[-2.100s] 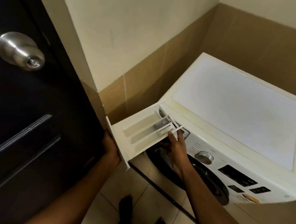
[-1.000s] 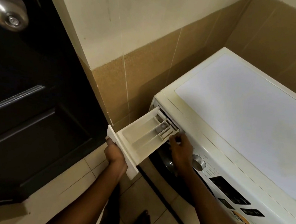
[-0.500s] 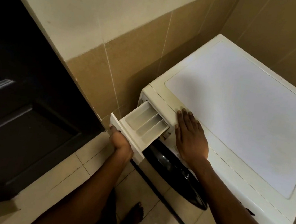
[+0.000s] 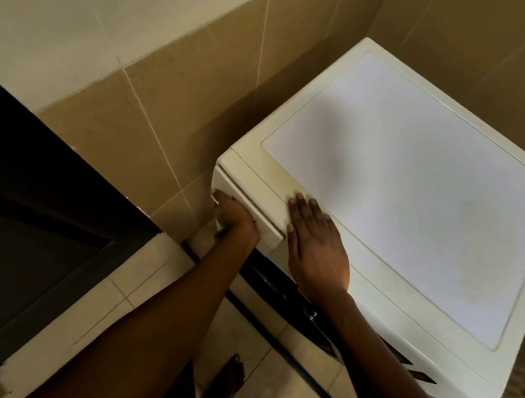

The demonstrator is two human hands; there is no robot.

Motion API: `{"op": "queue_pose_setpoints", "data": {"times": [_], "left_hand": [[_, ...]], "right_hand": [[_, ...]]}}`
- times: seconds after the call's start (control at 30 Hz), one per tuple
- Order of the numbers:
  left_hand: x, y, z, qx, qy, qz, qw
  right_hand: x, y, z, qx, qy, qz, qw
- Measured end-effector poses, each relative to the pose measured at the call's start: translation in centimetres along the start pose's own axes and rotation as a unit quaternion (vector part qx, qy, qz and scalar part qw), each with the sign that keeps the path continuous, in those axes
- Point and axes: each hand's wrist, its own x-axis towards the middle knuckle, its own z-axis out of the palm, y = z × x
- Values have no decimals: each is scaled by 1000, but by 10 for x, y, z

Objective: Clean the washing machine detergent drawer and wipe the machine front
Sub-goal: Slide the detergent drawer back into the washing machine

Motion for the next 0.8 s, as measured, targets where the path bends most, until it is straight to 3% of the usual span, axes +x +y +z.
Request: {"op": "queue_pose_setpoints", "data": {"times": [0.2, 0.37, 0.57, 0.8], "left_hand": [[20, -11, 9, -16, -24, 1, 1000], [-13, 12, -1, 84, 2, -11, 996], [-111, 60, -75, -45, 39, -28, 998], [-126, 68, -99, -58, 69, -11, 996]], "right_hand": [[2, 1, 0, 11, 0, 5, 1000], [1, 2, 0, 3, 4, 0, 1000], [-1, -1, -1, 7, 22, -6, 1000], [-2, -1, 0, 6, 17, -5, 1000]]}}
